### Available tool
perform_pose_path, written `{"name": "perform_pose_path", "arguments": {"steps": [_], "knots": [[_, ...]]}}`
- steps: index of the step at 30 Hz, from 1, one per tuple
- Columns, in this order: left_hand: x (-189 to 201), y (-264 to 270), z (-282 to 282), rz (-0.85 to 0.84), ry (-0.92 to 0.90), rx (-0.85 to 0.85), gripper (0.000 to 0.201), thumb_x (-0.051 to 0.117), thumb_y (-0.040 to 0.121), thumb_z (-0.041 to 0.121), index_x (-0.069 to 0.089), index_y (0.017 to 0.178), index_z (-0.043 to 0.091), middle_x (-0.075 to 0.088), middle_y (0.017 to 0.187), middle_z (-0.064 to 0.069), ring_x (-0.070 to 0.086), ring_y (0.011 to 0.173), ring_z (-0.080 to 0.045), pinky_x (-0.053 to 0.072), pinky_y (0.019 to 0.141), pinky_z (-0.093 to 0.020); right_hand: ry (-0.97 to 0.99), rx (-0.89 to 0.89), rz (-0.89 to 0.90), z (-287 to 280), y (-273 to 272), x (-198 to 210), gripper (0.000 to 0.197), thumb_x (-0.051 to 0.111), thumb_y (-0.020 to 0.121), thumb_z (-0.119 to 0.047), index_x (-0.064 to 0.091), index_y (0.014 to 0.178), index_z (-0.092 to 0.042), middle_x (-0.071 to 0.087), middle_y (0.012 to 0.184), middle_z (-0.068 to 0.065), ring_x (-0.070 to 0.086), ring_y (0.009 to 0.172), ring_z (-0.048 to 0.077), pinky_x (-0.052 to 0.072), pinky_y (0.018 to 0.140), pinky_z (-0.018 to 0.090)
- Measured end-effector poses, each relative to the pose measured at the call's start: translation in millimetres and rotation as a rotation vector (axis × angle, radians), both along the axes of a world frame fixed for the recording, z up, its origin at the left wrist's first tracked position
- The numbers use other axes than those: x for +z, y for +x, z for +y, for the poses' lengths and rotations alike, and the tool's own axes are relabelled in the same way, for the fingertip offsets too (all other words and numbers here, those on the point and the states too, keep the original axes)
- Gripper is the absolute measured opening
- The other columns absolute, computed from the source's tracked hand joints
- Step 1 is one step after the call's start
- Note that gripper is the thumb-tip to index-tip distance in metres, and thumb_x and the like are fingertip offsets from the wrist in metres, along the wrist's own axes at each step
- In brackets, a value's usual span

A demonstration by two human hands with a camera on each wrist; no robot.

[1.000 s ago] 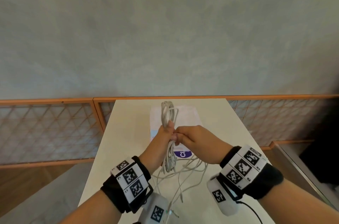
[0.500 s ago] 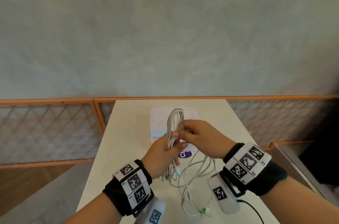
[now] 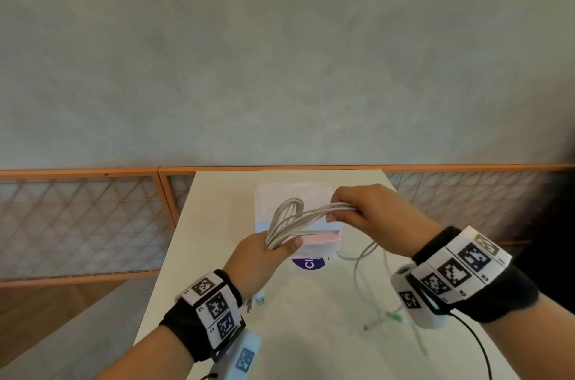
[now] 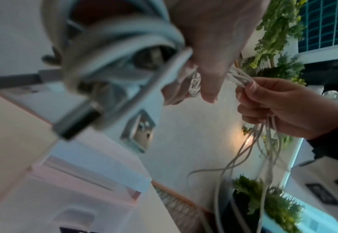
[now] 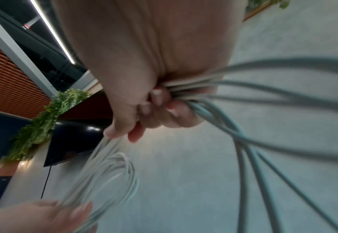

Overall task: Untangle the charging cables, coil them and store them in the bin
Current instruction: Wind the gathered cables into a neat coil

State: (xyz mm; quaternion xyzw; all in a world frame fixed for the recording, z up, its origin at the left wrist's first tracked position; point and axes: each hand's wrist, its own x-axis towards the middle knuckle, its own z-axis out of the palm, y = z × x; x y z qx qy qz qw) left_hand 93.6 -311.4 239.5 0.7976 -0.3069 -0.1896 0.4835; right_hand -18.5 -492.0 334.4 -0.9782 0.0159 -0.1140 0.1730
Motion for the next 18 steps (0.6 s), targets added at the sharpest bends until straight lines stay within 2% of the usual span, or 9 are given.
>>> {"name": "perform_pose_path", "arguments": {"steps": [2, 5, 8, 10, 14, 16, 18], "knots": [[1, 0, 1, -0.044, 0.085, -0.018, 0.044, 0.054, 0.085, 0.053, 0.04, 0.051, 0.03, 0.037, 0.044, 0.007, 0.034, 0.046, -0.01, 0.026, 0.051, -0.026, 0.048, -0.005, -0.009, -2, 2, 1, 0.019, 0.059, 0.084, -0.045, 0.06, 0.077, -0.027, 0.057, 0.062, -0.004, 0.049, 0.06, 0.01, 0.04, 0.059, 0.03], [-1, -7, -1, -0.1, 0.189, -0.078, 0.046, 0.045, 0.089, 0.055, 0.037, 0.052, 0.029, 0.038, 0.049, 0.006, 0.034, 0.048, -0.012, 0.027, 0.051, -0.026, 0.158, 0.067, -0.06, 6, 8, 5, 0.018, 0.064, 0.083, -0.039, 0.063, 0.075, -0.022, 0.058, 0.062, -0.003, 0.049, 0.06, 0.011, 0.038, 0.057, 0.026], [-5, -17, -4, -0.104, 0.199, -0.16, 0.05, 0.041, 0.09, 0.058, 0.042, 0.052, 0.024, 0.038, 0.051, 0.006, 0.035, 0.05, -0.012, 0.028, 0.053, -0.028, 0.264, 0.099, -0.11, 12, 13, 10, 0.012, 0.067, 0.082, -0.031, 0.064, 0.074, -0.022, 0.062, 0.067, -0.004, 0.054, 0.063, 0.011, 0.04, 0.058, 0.022], [-5, -22, -4, -0.078, 0.154, -0.209, 0.05, 0.041, 0.087, 0.061, 0.048, 0.057, 0.022, 0.037, 0.052, 0.006, 0.034, 0.051, -0.011, 0.029, 0.055, -0.026, 0.313, 0.09, -0.135, 12, 16, 12, 0.011, 0.068, 0.081, -0.029, 0.064, 0.074, -0.022, 0.062, 0.067, -0.006, 0.054, 0.064, 0.009, 0.04, 0.058, 0.017], [-2, -30, -2, 0.028, -0.044, -0.23, 0.051, 0.04, 0.081, 0.066, 0.036, 0.059, 0.019, 0.034, 0.048, 0.008, 0.03, 0.047, -0.013, 0.03, 0.054, -0.027, 0.413, 0.017, -0.14, 8, 18, 4, 0.018, 0.057, 0.089, -0.032, 0.06, 0.079, -0.017, 0.052, 0.062, -0.01, 0.045, 0.056, 0.002, 0.035, 0.054, 0.011], [-1, -32, -4, 0.113, -0.154, -0.207, 0.05, 0.041, 0.083, 0.061, 0.036, 0.06, 0.016, 0.033, 0.046, 0.008, 0.028, 0.043, -0.013, 0.028, 0.049, -0.026, 0.577, -0.028, -0.129, 10, 17, -7, 0.022, 0.049, 0.093, -0.033, 0.055, 0.078, -0.018, 0.047, 0.054, -0.012, 0.04, 0.05, 0.002, 0.033, 0.051, 0.013], [3, -35, -7, 0.179, -0.237, -0.198, 0.05, 0.043, 0.083, 0.06, 0.037, 0.061, 0.015, 0.032, 0.045, 0.008, 0.027, 0.042, -0.011, 0.027, 0.046, -0.023, 0.82, -0.017, -0.133, 17, 16, -20, 0.03, 0.044, 0.092, -0.041, 0.049, 0.074, -0.018, 0.036, 0.054, -0.009, 0.03, 0.047, 0.008, 0.028, 0.048, 0.021]]}}
